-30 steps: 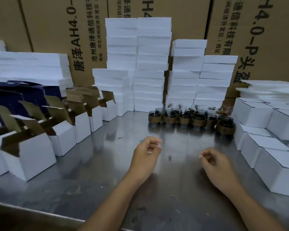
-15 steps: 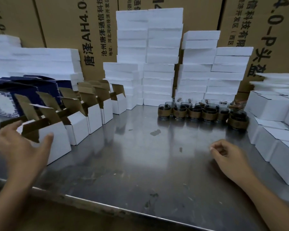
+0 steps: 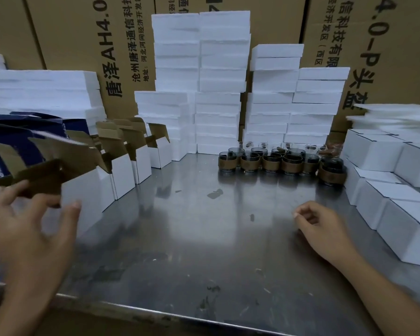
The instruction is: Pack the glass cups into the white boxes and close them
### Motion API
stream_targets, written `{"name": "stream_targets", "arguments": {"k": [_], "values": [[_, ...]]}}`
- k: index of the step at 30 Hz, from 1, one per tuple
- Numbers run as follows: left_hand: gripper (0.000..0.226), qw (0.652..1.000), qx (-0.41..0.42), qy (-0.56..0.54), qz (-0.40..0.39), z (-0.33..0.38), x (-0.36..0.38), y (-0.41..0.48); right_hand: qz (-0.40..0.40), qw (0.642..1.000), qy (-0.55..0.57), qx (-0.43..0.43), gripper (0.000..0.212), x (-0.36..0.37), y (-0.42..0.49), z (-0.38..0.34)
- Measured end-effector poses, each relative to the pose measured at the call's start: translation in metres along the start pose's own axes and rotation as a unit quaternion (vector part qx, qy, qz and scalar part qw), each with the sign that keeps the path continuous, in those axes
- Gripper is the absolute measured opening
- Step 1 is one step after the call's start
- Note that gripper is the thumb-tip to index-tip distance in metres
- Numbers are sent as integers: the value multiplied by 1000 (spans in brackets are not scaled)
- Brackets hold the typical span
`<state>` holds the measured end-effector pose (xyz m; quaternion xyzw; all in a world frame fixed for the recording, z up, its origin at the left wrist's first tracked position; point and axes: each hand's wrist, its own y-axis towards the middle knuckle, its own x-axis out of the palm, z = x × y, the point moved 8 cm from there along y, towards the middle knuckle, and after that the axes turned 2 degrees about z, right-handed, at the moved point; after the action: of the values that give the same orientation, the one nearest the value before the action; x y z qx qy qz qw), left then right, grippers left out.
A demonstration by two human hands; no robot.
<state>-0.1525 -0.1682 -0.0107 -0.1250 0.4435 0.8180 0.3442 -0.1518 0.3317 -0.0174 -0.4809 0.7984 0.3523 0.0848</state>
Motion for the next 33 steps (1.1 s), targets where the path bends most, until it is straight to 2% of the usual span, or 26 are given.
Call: {"name": "stream_targets", "arguments": {"k": [3,5,8,11,14,16,19,22,25,28,33], "values": [[19,989,85,-98,70,96,-10,-21,-1,1000,1,0,16,0,0,1],[17,972,158,-161,71,161,-10,-37,0,1000,8,0,19,1,0,2],[11,956,167,-240,-15,220,29,-49,0,1000,16,-3,22,1,0,2],[11,945,192,-251,-84,254,79,-63,3,1000,25,-14,23,0,-1,-1],[12,938,208,-245,-126,273,124,-76,14,999,37,-35,21,-2,-2,-8],[13,944,191,-235,-134,277,146,-79,12,997,64,-32,26,-2,-3,-11],[17,950,163,-224,-144,282,165,-79,-23,995,98,-16,40,6,-3,-12],[30,946,170,-226,-160,287,171,-80,-63,993,98,-16,59,17,-2,-12],[31,936,179,-257,-157,288,169,-82,-64,993,94,-17,71,20,1,-11],[22,931,187,-272,-153,285,167,-84,-52,995,87,-17,71,21,3,-9],[28,929,238,-250,-131,285,160,-83,-55,994,96,-10,71,21,2,-7]]}}
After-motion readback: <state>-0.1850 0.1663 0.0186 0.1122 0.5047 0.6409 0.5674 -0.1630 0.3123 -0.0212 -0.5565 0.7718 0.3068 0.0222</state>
